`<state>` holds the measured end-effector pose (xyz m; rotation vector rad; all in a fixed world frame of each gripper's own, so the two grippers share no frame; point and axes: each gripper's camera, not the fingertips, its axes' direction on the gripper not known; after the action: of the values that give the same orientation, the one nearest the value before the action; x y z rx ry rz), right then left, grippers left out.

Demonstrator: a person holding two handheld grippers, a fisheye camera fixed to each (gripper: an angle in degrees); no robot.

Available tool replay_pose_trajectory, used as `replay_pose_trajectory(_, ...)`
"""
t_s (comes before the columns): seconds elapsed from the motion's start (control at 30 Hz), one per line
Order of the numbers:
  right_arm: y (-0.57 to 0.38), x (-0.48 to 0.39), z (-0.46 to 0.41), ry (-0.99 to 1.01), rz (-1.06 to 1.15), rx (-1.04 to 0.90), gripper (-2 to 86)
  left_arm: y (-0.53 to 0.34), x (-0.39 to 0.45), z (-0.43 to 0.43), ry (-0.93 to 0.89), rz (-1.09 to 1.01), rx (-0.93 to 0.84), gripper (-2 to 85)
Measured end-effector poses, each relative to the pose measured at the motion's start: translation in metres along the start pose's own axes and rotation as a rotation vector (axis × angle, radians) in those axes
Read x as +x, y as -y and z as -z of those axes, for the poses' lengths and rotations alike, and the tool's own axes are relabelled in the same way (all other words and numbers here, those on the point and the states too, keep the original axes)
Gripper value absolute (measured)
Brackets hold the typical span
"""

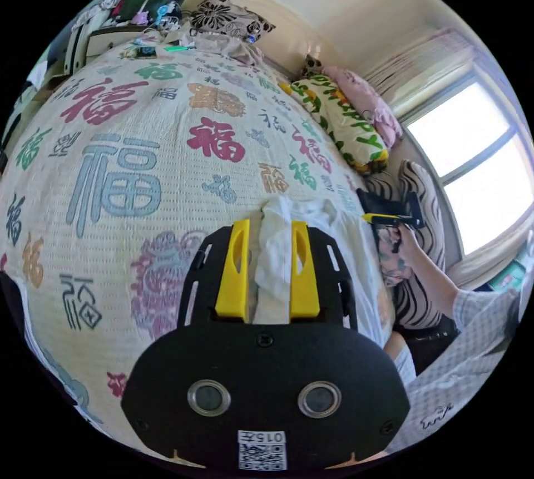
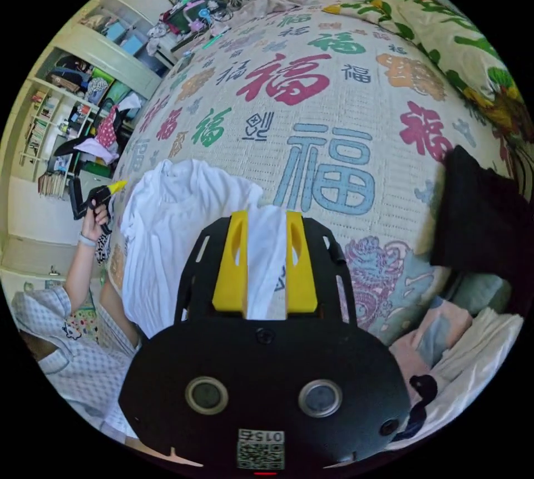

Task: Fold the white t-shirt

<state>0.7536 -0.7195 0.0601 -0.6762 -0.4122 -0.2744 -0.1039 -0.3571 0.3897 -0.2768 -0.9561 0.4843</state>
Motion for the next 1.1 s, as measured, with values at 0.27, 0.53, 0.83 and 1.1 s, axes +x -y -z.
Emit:
replay_pose_trajectory(0.27, -0.102, 0.063, -0.018, 0.068, -0.170, 0.080, 9.9, -0.059, 0.034, -0.008, 0.185, -0.209, -0.165, 6.4)
replay_pose_trajectory(0.53, -0.110, 0.085, -0.012, 0.046, -0.123, -0.047, 0.5, 0.017, -0.036, 0.037, -0.011, -0.025, -0.241, 1.9)
replay_pose_trajectory(0.83, -0.113, 0.100, -0.047, 0.031, -0.118, -0.098, 1.0, -0.003, -0.130, 0.038, -0.198, 0.327, -0.102, 4.3)
replay_pose_trajectory(1.1, -0.163, 0.142, -0.009, -0.040, -0.243, 0.022, 0.2, -0.017, -0.133, 0.041, -0.091, 0.357, 0.060, 1.6)
